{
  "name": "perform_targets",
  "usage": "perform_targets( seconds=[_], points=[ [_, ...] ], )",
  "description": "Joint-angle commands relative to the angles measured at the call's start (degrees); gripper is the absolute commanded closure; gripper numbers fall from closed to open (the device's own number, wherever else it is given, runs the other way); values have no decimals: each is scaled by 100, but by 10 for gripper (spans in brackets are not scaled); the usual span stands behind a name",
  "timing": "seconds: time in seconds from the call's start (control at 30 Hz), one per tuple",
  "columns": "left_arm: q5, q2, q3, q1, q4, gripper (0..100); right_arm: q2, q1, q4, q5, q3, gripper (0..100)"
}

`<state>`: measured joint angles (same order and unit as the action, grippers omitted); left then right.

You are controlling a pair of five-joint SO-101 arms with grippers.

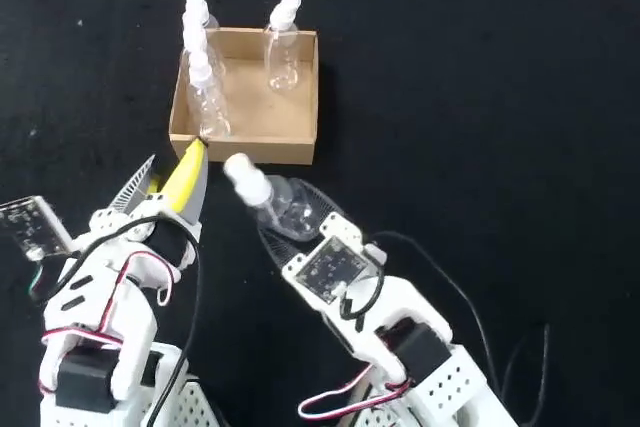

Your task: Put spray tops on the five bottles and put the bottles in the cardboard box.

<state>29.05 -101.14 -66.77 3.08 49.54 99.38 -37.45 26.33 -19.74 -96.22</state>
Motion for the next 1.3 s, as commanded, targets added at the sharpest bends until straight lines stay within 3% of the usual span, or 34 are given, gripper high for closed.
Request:
perform_targets(
  seconds=[0.0, 0.17, 0.4, 0.97, 1.13, 1.27],
  points=[
    [-62, 9, -127, 4, -141, 798, 119, -325, -141, 53, 242, 963],
    [-149, 9, -251, 180, -149, 797, 119, -378, -141, 53, 233, 963],
    [-1257, 9, -523, 1068, -114, 802, 75, -369, -141, 53, 224, 963],
    [-1415, 9, -523, 1253, -79, 802, 75, -369, 105, 53, 224, 963],
    [-1723, 9, -479, 1851, 229, 802, 101, -369, 202, 53, 224, 963],
    [-1767, 9, -479, 1877, 237, 802, 110, -369, 299, 53, 251, 963]
  ],
)
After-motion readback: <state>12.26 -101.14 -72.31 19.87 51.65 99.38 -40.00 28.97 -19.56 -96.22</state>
